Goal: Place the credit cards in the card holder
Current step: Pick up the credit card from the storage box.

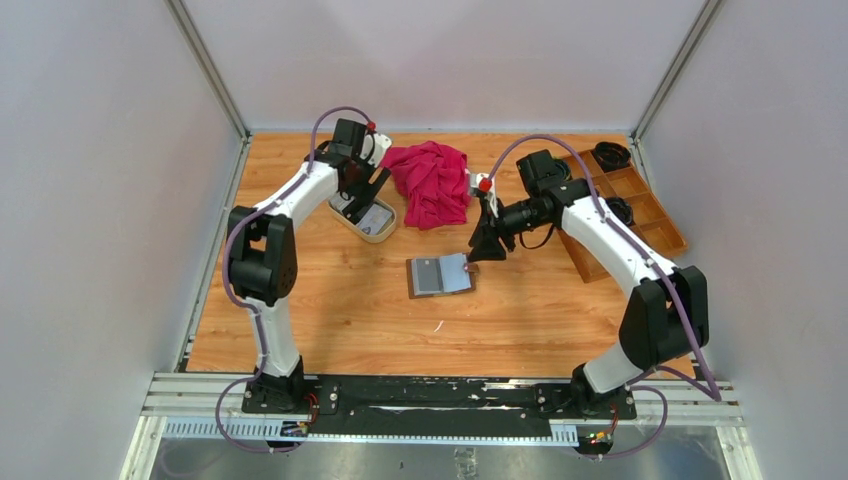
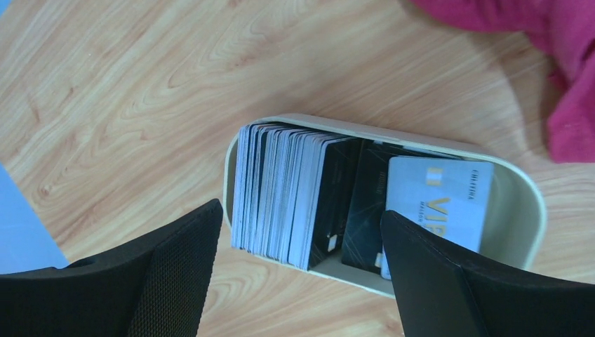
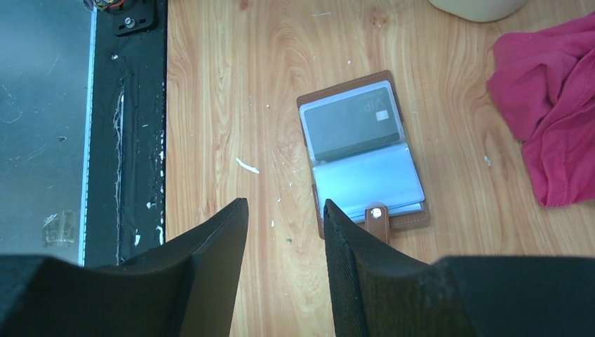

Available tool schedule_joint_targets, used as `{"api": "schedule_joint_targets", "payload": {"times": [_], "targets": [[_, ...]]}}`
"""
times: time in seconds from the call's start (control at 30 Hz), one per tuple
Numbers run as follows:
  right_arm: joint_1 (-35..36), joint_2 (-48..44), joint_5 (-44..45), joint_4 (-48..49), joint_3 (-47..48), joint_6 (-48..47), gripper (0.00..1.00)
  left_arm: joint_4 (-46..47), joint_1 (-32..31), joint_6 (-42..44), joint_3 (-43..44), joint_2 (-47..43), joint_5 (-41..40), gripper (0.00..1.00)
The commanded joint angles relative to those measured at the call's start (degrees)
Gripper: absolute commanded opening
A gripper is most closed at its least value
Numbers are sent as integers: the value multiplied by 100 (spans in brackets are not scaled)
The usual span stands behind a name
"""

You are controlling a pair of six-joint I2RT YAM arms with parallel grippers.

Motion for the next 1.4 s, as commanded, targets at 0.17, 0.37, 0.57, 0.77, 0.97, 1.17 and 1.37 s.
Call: {"api": "schedule_joint_targets", "payload": {"times": [0.17,0.37,0.57,0.77,0.97,1.17,1.37], "targets": [[-139,408,-254,-148,-85,-160,47,36,118,618,206,558,-520,87],[-143,548,-254,-181,-75,-167,47,245,151,649,151,771,-730,84],[-150,562,-245,-210,-66,-184,47,197,180,605,226,912,-694,75],[-152,557,-271,-234,-57,-198,46,145,180,517,254,708,-819,65],[-152,558,-298,-267,-63,-211,46,77,180,446,259,539,-838,65],[-152,601,-322,-303,-40,-228,46,22,184,405,281,425,-828,64],[-153,652,-362,-359,-19,-255,46,3,180,382,290,373,-850,64]]}}
